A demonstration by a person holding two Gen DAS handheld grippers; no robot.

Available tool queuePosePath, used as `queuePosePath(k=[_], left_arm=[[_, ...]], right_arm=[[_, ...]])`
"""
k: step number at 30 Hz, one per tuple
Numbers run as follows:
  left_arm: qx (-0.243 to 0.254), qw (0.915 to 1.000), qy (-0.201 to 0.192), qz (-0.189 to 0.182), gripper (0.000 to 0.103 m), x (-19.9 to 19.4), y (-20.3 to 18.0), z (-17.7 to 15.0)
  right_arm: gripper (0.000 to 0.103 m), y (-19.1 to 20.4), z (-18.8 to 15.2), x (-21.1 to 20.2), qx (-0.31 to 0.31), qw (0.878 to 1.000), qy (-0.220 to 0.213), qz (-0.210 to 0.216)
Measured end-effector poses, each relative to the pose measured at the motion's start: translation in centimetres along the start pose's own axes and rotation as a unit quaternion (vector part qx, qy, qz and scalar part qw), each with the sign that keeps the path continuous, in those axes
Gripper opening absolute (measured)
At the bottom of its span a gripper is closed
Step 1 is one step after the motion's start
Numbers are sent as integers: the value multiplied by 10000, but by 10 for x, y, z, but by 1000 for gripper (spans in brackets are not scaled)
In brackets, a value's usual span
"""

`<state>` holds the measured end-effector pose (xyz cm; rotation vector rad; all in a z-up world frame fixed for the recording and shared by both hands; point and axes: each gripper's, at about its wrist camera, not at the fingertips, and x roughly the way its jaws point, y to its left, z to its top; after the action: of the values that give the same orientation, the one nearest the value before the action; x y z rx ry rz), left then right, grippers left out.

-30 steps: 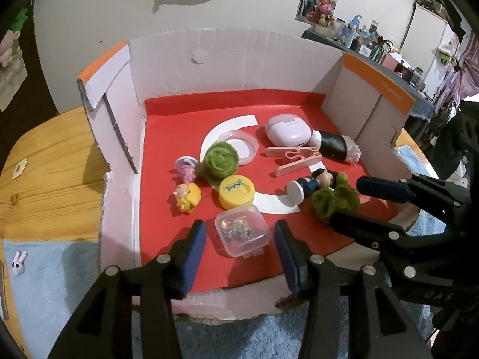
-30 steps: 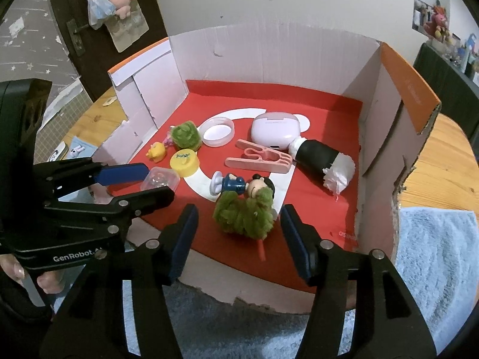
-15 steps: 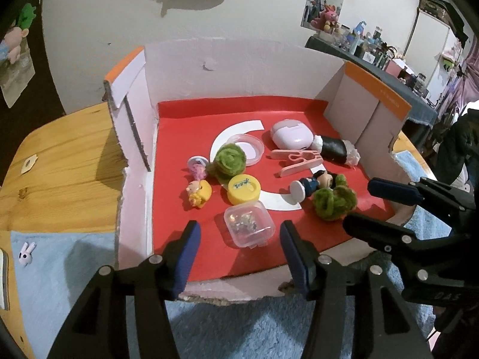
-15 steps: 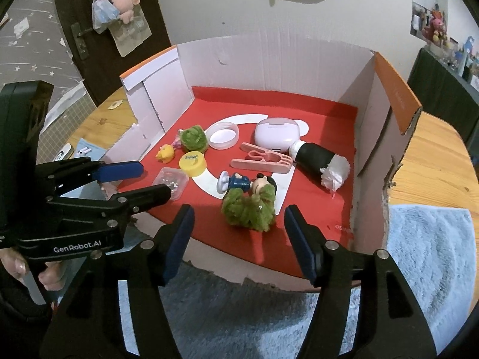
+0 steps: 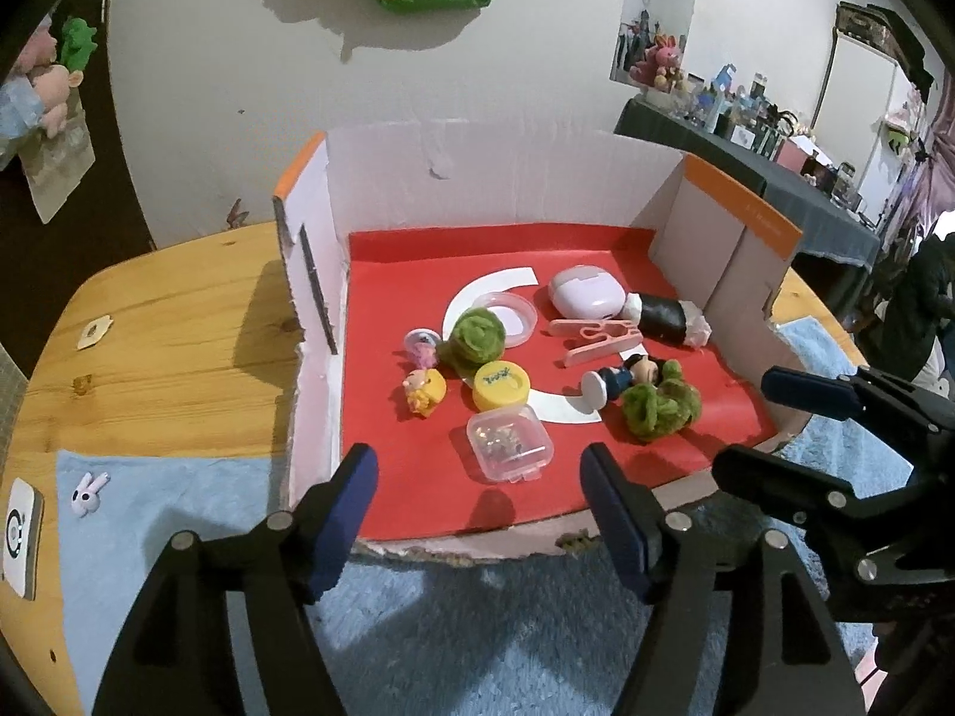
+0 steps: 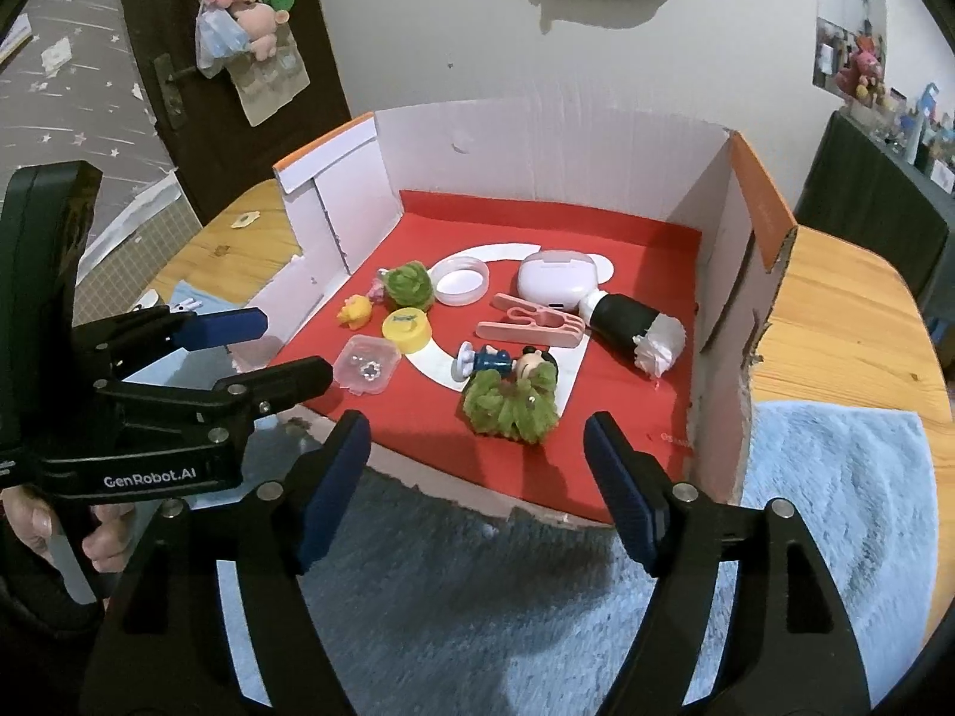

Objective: Organize objects
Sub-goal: 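Withdraw both tools from the box back over the towel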

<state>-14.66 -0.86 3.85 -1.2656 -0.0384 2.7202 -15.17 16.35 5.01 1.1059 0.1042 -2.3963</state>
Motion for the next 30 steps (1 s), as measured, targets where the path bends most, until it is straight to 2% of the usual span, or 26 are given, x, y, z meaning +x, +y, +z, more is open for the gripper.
queuePosePath(k=[5, 11, 20, 30], left_arm=[[-69, 10000, -47, 36, 73, -7, 1, -4], [-135, 9997, -179, 125, 80, -19, 2, -11], [-254, 9988, -353, 239, 103, -35, 5, -23], [-360, 9984, -294, 319, 103, -39, 8, -42]], right_arm=[[75, 3, -3, -9, -2, 10000, -73, -27], [78, 8, -8, -20, -39, 9999, -158, -43], [84, 14, -21, -29, -14, 9997, -214, -69], [90, 19, -38, -37, 39, 9997, -226, -99]])
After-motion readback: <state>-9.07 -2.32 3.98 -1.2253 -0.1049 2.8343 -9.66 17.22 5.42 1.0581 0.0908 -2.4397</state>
